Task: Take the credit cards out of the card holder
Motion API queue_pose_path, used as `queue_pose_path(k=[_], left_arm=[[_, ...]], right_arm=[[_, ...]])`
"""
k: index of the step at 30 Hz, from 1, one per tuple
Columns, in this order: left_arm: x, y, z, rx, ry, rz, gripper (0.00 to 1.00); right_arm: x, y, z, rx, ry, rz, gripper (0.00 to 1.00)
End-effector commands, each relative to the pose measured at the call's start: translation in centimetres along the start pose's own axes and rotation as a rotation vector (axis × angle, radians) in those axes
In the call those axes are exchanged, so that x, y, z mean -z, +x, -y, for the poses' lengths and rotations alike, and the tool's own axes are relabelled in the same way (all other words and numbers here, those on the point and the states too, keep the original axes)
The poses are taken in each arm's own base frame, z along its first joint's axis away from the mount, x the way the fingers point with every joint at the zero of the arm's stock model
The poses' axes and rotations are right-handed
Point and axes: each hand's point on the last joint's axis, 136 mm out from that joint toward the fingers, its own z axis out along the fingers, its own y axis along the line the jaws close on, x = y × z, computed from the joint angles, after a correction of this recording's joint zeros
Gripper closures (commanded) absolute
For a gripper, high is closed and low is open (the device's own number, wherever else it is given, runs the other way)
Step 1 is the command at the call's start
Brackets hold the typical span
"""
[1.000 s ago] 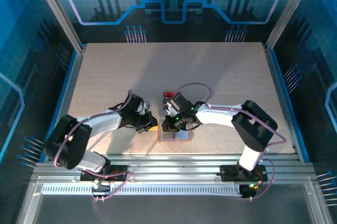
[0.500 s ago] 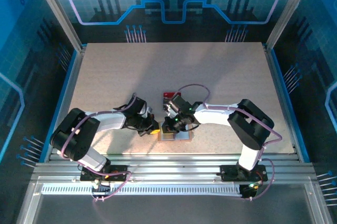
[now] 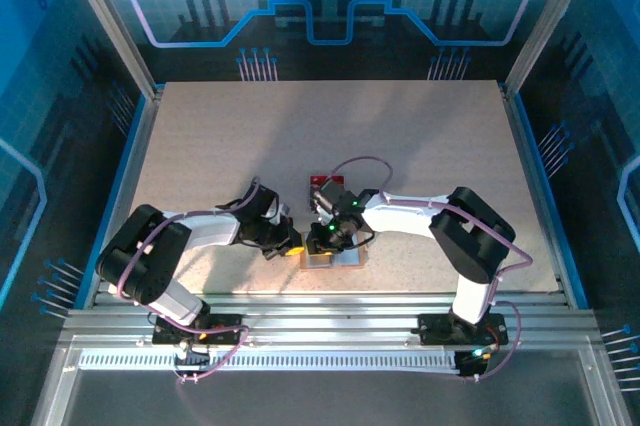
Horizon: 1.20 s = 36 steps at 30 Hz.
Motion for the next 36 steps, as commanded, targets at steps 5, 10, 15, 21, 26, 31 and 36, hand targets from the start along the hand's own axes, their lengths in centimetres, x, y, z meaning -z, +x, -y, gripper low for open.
queue_pose_path(k=[5,10,15,21,26,31,36], left_arm=[[0.0,0.5,-1.0,0.018,-0.037,-0.030,1.00],[0.0,0.5,-1.0,0.018,-0.037,-0.030,1.00],[0.0,0.5,-1.1,0.017,-0.036,-0.028,1.00],[0.1,0.4,-1.0,0.018,-0.032,-0.026,1.00],[0.2,0.3,-1.0,0.016,-0.029,-0.026,1.00],[0.3,0.3,-1.0,0.017,-0.027,-0.024,1.00],[0.3,0.3,-1.1,0.018,-0.027,-0.022,1.00]], right_arm=[[0.1,1.2,1.8,0.019,0.143,-0.046,0.66],[0.3,1.3,2.1,0.035,0.190,-0.052,0.63],[0.5,1.4,2.3,0.052,0.229,-0.057,0.58],[1.0,1.2,2.6,0.085,0.301,-0.049,0.51],[1.4,1.1,2.8,0.106,0.349,-0.040,0.41],[2.0,1.1,2.8,0.136,0.386,-0.029,0.32],[2.5,1.0,3.3,0.139,0.427,-0.026,0.32]])
